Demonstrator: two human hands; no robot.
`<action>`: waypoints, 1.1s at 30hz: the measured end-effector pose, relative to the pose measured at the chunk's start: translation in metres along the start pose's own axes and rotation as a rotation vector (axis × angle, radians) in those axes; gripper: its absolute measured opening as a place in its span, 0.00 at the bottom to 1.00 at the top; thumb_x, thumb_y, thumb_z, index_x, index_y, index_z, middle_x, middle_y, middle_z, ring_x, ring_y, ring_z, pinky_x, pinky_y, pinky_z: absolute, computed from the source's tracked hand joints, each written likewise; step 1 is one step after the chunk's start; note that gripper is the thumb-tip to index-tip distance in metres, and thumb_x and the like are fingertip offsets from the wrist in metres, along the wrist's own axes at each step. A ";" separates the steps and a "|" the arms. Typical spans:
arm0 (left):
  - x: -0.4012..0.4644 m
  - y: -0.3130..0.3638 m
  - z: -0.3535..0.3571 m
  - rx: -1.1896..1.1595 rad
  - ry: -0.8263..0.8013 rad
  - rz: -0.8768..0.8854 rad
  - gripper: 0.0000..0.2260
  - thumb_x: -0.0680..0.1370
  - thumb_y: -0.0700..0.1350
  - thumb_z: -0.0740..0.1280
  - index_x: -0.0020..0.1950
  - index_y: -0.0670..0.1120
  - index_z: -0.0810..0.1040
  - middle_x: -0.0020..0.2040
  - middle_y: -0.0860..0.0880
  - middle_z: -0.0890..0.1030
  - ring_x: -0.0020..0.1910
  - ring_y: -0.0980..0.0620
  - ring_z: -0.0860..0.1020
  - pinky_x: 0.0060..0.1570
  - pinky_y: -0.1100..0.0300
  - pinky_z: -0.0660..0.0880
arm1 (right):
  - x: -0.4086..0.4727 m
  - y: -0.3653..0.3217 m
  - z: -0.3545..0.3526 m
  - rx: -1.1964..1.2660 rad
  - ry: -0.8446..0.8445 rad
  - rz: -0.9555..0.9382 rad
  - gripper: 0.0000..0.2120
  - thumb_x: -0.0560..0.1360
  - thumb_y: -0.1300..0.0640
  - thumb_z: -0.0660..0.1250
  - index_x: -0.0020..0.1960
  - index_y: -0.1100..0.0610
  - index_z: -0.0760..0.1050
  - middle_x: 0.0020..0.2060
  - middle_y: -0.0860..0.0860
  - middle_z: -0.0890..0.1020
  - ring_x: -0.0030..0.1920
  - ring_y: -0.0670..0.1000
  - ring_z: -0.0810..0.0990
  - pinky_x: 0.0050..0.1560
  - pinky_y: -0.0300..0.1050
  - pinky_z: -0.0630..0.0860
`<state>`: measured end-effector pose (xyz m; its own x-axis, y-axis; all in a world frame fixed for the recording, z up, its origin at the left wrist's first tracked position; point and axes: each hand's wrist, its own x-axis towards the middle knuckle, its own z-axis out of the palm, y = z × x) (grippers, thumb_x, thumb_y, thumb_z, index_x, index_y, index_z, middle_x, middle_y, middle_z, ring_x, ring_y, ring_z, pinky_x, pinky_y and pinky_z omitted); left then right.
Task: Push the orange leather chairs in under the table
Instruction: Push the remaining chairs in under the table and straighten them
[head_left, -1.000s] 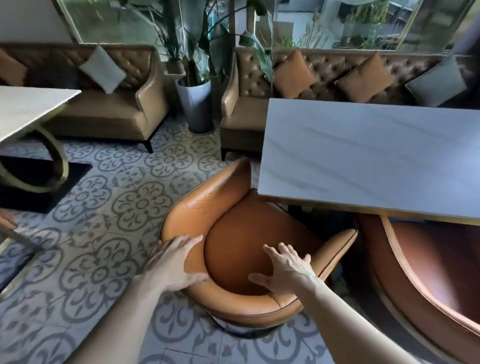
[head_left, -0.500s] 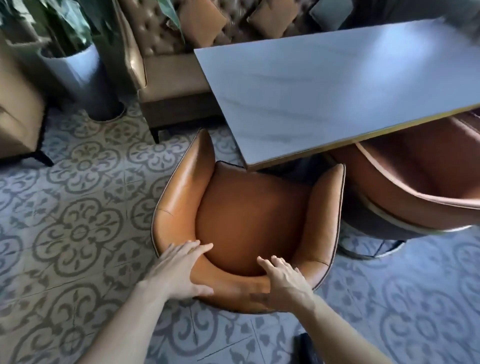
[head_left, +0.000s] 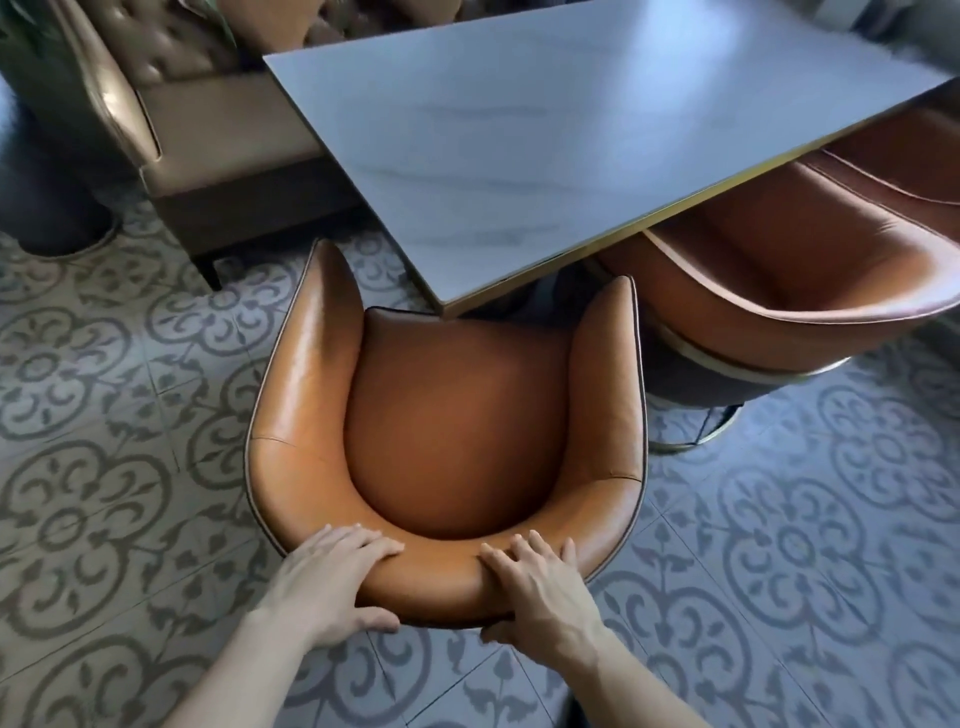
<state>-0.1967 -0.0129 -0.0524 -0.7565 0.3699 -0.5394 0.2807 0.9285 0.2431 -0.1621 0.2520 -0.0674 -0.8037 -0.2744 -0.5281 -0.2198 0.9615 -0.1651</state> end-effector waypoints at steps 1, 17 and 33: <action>-0.001 0.001 0.000 0.004 0.013 0.000 0.38 0.70 0.70 0.68 0.76 0.62 0.61 0.77 0.59 0.64 0.77 0.55 0.58 0.77 0.55 0.50 | 0.001 0.002 -0.002 0.000 -0.003 -0.007 0.44 0.71 0.39 0.77 0.79 0.49 0.60 0.68 0.56 0.73 0.70 0.60 0.67 0.68 0.69 0.64; 0.002 0.056 0.005 -0.104 0.094 -0.121 0.33 0.70 0.69 0.70 0.73 0.63 0.65 0.68 0.63 0.69 0.72 0.56 0.64 0.76 0.57 0.49 | 0.000 0.052 -0.012 -0.020 0.017 -0.103 0.35 0.72 0.45 0.76 0.75 0.49 0.67 0.63 0.56 0.77 0.66 0.61 0.71 0.64 0.65 0.69; 0.045 0.232 0.027 -0.169 0.095 -0.285 0.36 0.65 0.75 0.67 0.70 0.65 0.65 0.60 0.61 0.72 0.64 0.56 0.70 0.62 0.55 0.66 | -0.029 0.225 -0.030 -0.105 -0.028 -0.268 0.38 0.69 0.49 0.78 0.76 0.45 0.67 0.65 0.54 0.76 0.70 0.58 0.69 0.67 0.65 0.64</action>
<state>-0.1495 0.2203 -0.0424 -0.8443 0.0848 -0.5292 -0.0452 0.9726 0.2279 -0.2049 0.4764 -0.0640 -0.6939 -0.5178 -0.5004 -0.4793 0.8507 -0.2157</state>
